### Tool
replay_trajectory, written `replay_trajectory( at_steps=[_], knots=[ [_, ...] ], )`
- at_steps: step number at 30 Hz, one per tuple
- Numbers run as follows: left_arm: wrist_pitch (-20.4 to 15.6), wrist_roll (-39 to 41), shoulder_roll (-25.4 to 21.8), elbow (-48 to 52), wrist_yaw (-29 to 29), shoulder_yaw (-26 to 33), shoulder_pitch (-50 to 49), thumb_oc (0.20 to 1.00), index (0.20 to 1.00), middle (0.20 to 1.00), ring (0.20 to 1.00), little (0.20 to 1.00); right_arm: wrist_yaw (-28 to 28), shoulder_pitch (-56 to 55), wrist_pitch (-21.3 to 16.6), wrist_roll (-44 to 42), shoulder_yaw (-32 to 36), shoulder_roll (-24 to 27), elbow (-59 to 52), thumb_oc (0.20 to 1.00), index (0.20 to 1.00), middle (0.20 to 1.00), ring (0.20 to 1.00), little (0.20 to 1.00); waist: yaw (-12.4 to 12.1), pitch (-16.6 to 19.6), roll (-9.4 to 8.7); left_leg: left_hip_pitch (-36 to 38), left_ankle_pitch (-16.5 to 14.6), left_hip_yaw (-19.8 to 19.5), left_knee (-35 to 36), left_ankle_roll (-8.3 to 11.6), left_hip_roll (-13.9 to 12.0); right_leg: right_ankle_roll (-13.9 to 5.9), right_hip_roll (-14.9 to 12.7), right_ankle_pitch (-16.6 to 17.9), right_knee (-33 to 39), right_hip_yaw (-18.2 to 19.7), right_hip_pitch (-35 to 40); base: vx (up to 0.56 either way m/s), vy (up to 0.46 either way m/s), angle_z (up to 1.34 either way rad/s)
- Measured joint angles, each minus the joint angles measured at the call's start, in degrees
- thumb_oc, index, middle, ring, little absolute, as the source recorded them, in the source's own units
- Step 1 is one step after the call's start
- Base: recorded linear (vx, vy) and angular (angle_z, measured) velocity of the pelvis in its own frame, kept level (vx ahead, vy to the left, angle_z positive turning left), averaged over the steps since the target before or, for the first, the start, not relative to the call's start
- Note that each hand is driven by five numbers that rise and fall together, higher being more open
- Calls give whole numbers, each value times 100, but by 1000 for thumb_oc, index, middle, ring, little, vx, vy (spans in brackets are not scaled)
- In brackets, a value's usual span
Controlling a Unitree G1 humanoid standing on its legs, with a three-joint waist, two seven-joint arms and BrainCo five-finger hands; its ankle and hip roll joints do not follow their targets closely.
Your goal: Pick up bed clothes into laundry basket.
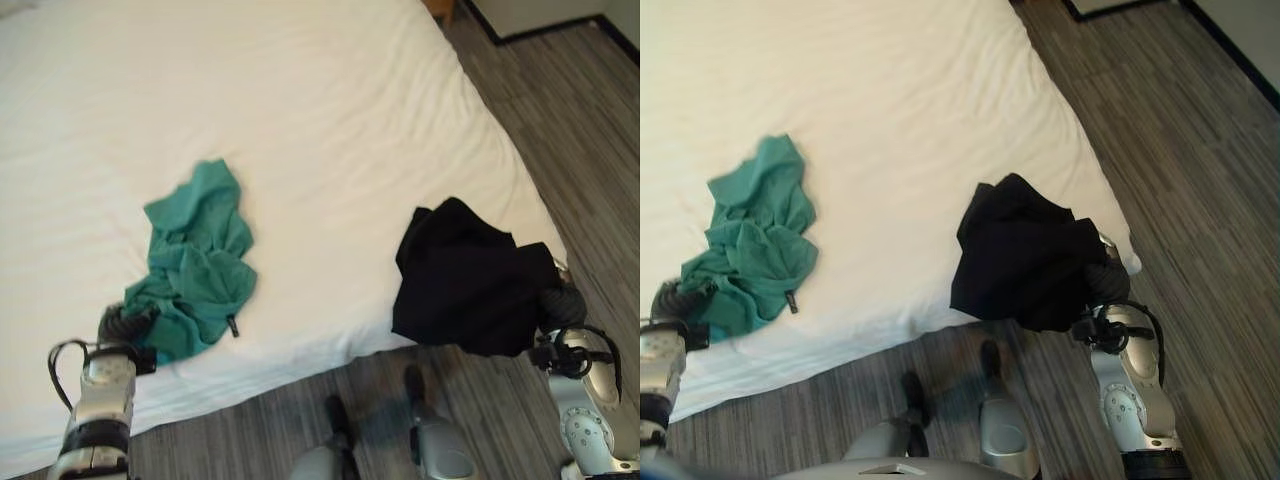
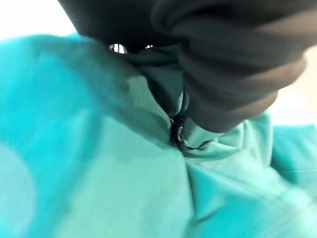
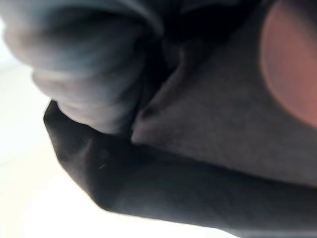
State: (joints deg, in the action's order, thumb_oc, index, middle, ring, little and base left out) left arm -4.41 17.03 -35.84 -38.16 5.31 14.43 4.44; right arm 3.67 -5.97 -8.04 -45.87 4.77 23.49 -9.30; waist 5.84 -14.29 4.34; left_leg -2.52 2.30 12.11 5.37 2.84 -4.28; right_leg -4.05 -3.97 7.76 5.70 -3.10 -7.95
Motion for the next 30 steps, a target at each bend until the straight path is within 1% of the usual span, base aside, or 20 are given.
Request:
replay_trajectory(
  at_steps=[1,2,4,5,6,7,9,10,11,13,15,16,18,20,21,22,23,26,28,30],
  knots=[
    [-17,364,226,602,6,112,-276,200,200,200,200,200,-73,14,2,44,106,-32,11,200,200,200,200,200,-94,67,7,115,-10,-63,23,7,-5,-2,-1,-41,0,-73,159,52,-20,28],
    [-51,552,302,845,8,106,-379,200,200,200,200,200,-109,-7,3,86,166,-43,20,200,200,200,200,200,-138,135,7,168,-19,-99,24,18,-4,1,0,-68,1,-114,225,56,-13,34],
    [-80,956,374,1151,91,106,-477,200,200,200,200,200,-177,95,10,99,183,-67,65,200,200,200,200,200,-318,437,8,184,-31,-234,29,25,-7,-37,-20,-175,0,-245,327,35,-18,33],
    [-103,1004,393,1251,115,109,-488,200,200,200,200,200,-183,138,14,102,190,-86,86,200,200,200,200,200,-355,548,4,180,-31,-285,30,25,1,-37,-29,-182,0,-278,346,15,-15,29],
    [-110,1114,407,1367,144,122,-506,200,200,200,200,200,-189,163,31,110,203,-96,88,200,200,200,200,200,-416,582,15,199,-27,-337,29,20,8,-37,-35,-185,0,-321,385,7,-13,24],
    [-212,1228,469,1718,197,148,-564,200,200,200,200,200,-206,216,32,170,235,-99,88,200,200,200,200,200,-472,630,7,288,-18,-365,29,8,20,-46,-58,-192,1,-362,504,2,-16,20],
    [-272,1433,499,2031,239,182,-699,200,200,200,200,200,-214,254,31,264,236,-110,86,200,200,200,200,200,-499,738,7,306,-23,-439,30,12,46,-57,-87,-200,1,-425,548,2,-9,17],
    [-281,1499,598,2230,265,239,-710,200,200,200,200,200,-229,248,30,286,276,-109,86,200,200,200,200,200,-500,768,5,308,-21,-497,30,11,68,-61,-103,-203,1,-455,566,8,-18,23],
    [-383,1683,733,2555,305,269,-736,200,200,200,200,200,-294,252,33,325,320,-127,98,200,200,200,200,200,-555,833,-15,334,-26,-518,30,-24,89,-68,-138,-208,2,-513,625,10,-23,16],
    [-391,1912,928,2960,339,365,-734,200,200,200,200,200,-379,254,33,327,365,-182,98,200,200,200,200,200,-627,879,-49,379,-29,-542,30,-29,92,-73,-144,-210,1,-533,707,5,-19,10],
    [-458,2090,985,3421,344,400,-736,200,200,200,200,200,-408,252,33,329,373,-202,96,200,200,200,200,200,-620,949,-112,415,-26,-658,30,-40,96,-77,-147,-241,2,-628,790,7,-12,23],
    [-544,2098,984,3528,349,428,-735,200,200,200,200,200,-408,256,33,330,373,-202,94,200,200,200,200,200,-648,980,-126,441,-22,-659,30,-45,92,-75,-146,-244,1,-640,812,5,-11,14],
    [-556,2102,1042,3817,400,520,-732,200,200,200,200,200,-449,257,33,337,404,-203,88,200,200,200,200,200,-760,999,-128,486,-23,-687,30,-47,92,-77,-147,-247,1,-655,884,17,-8,5],
    [-649,2097,1217,4251,455,661,-724,200,200,200,200,200,-461,256,33,343,486,-205,73,200,200,200,200,200,-767,1017,-139,518,-24,-812,30,-47,108,-90,-166,-281,1,-759,980,33,-16,25],
    [-663,2096,1333,4639,464,776,-766,200,200,200,200,200,-466,251,33,383,566,-207,38,200,200,200,200,200,-804,1020,-152,577,-23,-836,30,-47,111,-96,-169,-298,1,-794,1035,16,-28,25],
    [-944,2059,1381,5170,465,972,-883,200,200,200,200,200,-468,244,22,489,668,-207,-47,200,200,200,200,200,-860,1147,-181,573,-35,-876,30,-48,109,-96,-168,-335,1,-846,1076,-23,-29,21],
    [-965,2037,1449,5343,456,1085,-919,200,200,200,200,200,-465,230,21,491,677,-207,-155,200,200,200,200,200,-867,1152,-180,589,-35,-919,29,-47,113,-100,-169,-346,2,-880,1108,-34,-20,19],
    [-1148,2037,1672,5520,452,1251,-980,200,200,200,200,200,-437,226,-24,492,717,-208,-412,200,200,200,200,200,-913,1203,-208,633,3,-923,19,-49,111,-105,-162,-356,2,-897,1123,22,-2,4],
    [-1157,2035,1775,5526,445,1226,-1150,200,200,200,200,200,-430,229,-23,492,713,-216,-408,200,200,200,200,200,-921,1221,-241,659,-3,-910,24,-41,110,-101,-161,-360,2,-877,1127,9,26,-9],
    [-1146,2042,1978,5526,436,1115,-1407,200,200,200,200,200,-428,179,-23,492,717,-218,-407,200,200,200,200,200,-913,1224,-284,676,-15,-797,25,-44,111,-99,-161,-355,3,-782,1091,1,49,-18]
  ],
)
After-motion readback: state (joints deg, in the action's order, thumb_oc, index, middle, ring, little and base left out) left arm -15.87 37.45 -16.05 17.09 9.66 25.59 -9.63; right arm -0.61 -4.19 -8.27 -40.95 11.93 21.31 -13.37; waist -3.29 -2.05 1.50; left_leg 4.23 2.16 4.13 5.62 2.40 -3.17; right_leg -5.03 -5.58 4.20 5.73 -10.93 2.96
